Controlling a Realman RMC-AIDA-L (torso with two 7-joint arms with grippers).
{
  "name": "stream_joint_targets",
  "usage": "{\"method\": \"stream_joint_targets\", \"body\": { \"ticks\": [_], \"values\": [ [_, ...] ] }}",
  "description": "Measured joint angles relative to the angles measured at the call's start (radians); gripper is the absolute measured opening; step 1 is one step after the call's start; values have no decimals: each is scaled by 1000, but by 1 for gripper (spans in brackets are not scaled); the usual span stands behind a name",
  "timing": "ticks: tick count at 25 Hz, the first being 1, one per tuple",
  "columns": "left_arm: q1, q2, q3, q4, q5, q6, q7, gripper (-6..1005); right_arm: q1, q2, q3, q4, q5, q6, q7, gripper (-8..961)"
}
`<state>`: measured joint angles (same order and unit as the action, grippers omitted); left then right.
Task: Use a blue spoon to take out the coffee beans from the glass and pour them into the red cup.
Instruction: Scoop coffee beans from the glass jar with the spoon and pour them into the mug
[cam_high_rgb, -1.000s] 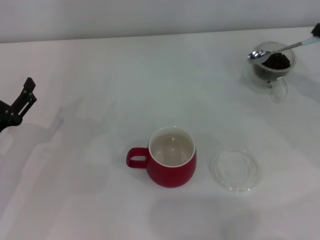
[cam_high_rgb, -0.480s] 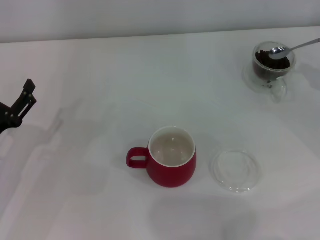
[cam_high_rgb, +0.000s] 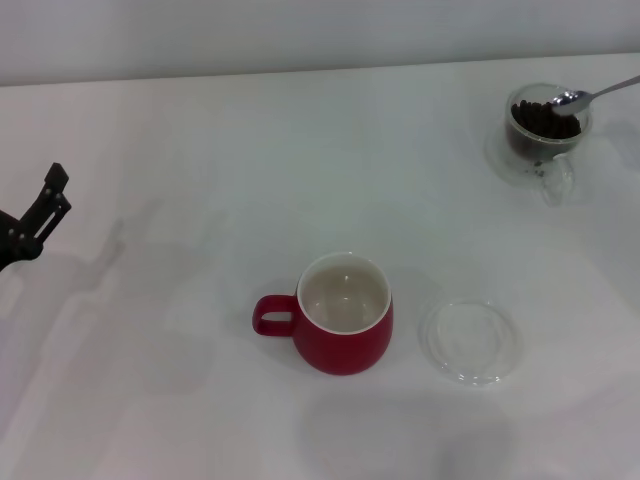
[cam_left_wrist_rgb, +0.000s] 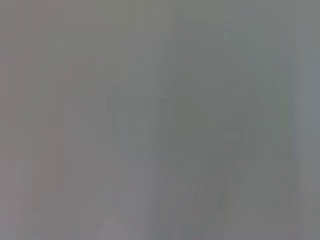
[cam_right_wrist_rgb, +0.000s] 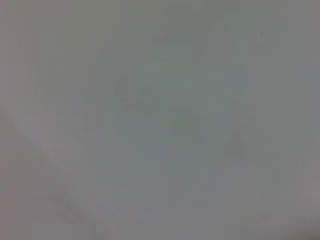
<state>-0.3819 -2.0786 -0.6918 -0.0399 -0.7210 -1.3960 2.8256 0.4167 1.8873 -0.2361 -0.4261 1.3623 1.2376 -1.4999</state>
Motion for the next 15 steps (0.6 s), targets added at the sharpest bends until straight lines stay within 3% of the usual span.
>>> {"method": "stream_joint_targets", "body": {
  "ticks": [4, 15],
  "values": [
    [-3, 0, 0, 0, 0, 3, 0, 877, -1, 20, 0, -36, 0, -20, -35, 148],
    [-7, 0, 0, -2, -1, 6, 0, 877, 6, 31, -7, -40, 25, 46, -192, 148]
  ]
}}
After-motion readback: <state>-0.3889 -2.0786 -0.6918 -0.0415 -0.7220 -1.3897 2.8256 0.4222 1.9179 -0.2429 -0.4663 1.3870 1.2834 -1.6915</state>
